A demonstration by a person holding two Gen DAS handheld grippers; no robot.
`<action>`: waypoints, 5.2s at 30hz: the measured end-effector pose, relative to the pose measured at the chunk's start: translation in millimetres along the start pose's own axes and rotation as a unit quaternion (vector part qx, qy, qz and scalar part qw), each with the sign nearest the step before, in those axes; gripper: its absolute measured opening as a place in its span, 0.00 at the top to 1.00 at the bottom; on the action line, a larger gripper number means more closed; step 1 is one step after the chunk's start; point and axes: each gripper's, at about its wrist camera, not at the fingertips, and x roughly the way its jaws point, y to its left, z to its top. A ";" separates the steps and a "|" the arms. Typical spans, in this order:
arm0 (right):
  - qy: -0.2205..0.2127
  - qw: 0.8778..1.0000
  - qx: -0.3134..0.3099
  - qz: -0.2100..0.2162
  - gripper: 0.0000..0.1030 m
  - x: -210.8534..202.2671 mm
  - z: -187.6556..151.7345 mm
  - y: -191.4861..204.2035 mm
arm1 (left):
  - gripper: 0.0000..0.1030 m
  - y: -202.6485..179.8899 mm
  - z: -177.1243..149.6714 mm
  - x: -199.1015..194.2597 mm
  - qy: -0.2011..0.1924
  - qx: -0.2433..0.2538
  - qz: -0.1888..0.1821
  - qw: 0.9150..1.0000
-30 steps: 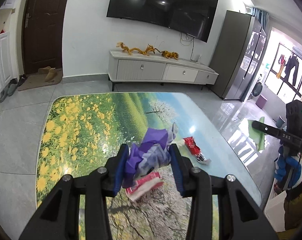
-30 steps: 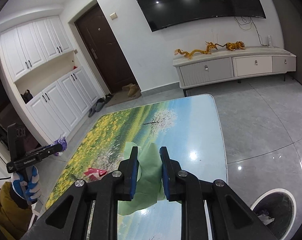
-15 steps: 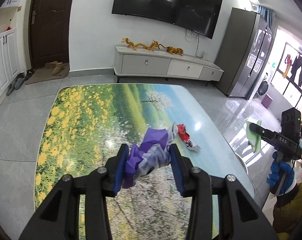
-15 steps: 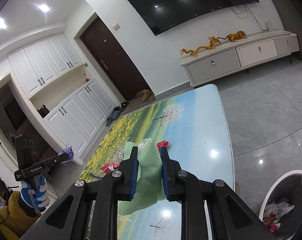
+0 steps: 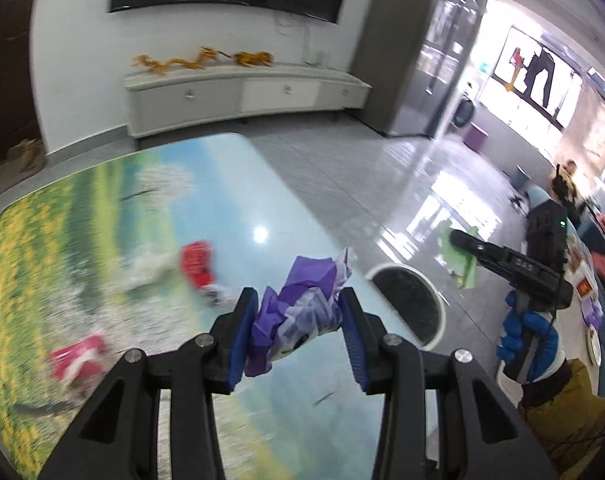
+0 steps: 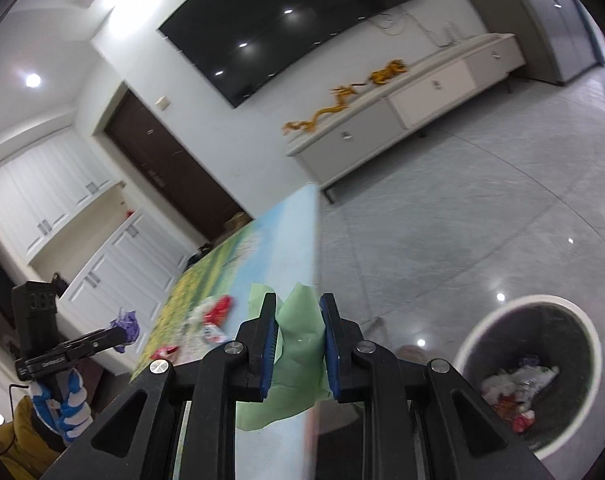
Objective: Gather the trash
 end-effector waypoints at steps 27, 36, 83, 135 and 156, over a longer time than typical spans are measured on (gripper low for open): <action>-0.021 0.964 0.184 -0.188 0.43 -62.5 -44.8 -192.7 | 0.44 -197.6 38.5 228.7 0.141 0.063 -0.136 0.979; -0.043 0.949 0.234 -0.209 0.43 -99.6 -83.8 -201.4 | 0.34 -202.5 40.1 226.9 0.141 0.056 -0.131 0.980; 0.146 0.974 -0.172 -0.027 0.38 158.8 -31.6 185.7 | 0.31 149.7 -92.3 -47.3 -0.046 0.020 0.187 0.981; 0.199 0.956 -0.209 -0.043 0.79 271.0 -39.2 163.0 | 0.93 213.7 -88.3 10.8 -0.005 -0.075 0.070 0.995; 0.195 0.961 -0.196 -0.020 0.79 270.2 -28.0 151.2 | 0.94 244.0 -55.6 29.3 -0.024 -0.144 0.064 0.987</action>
